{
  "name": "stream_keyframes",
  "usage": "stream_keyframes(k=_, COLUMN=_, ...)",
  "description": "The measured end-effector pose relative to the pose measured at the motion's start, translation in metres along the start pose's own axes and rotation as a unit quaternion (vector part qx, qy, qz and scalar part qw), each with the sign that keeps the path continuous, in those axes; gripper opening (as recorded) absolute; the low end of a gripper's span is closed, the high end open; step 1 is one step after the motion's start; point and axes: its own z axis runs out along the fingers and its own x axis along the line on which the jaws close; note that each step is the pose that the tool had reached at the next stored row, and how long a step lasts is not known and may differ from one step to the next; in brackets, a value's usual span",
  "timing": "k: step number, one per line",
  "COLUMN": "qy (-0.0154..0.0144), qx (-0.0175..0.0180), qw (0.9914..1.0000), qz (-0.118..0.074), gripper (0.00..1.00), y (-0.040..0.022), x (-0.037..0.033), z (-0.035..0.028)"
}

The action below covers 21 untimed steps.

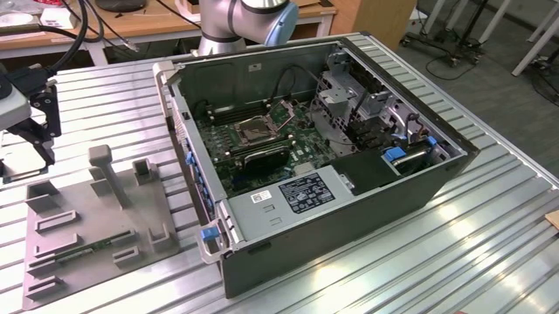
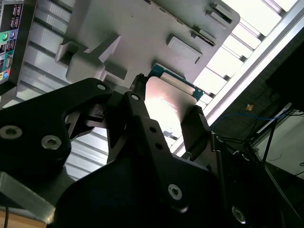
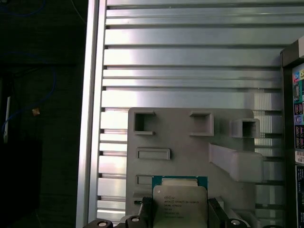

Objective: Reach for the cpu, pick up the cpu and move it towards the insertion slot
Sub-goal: 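Pick up the cpu and move it towards the insertion slot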

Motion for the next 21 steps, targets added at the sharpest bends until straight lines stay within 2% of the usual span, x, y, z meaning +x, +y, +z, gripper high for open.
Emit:
stream_keyframes(k=4, qy=0.0001, qx=0.0001, qw=1.00000, qz=0.000, gripper=0.54, y=0.0000, x=0.0000, z=-0.0005)
stream_keyframes(k=11, qy=0.0000, qx=0.0000, qw=1.00000, qz=0.000, gripper=0.54, y=0.0003, x=-0.0001, z=-0.0076)
stream_keyframes(k=18, qy=0.0001, qx=0.0000, qw=1.00000, qz=0.000, gripper=0.54, y=0.0003, x=-0.0004, z=-0.0082)
stream_keyframes(k=21, qy=0.0001, qx=0.0000, qw=1.00000, qz=0.000, gripper=0.54, y=0.0002, x=-0.0030, z=-0.0081)
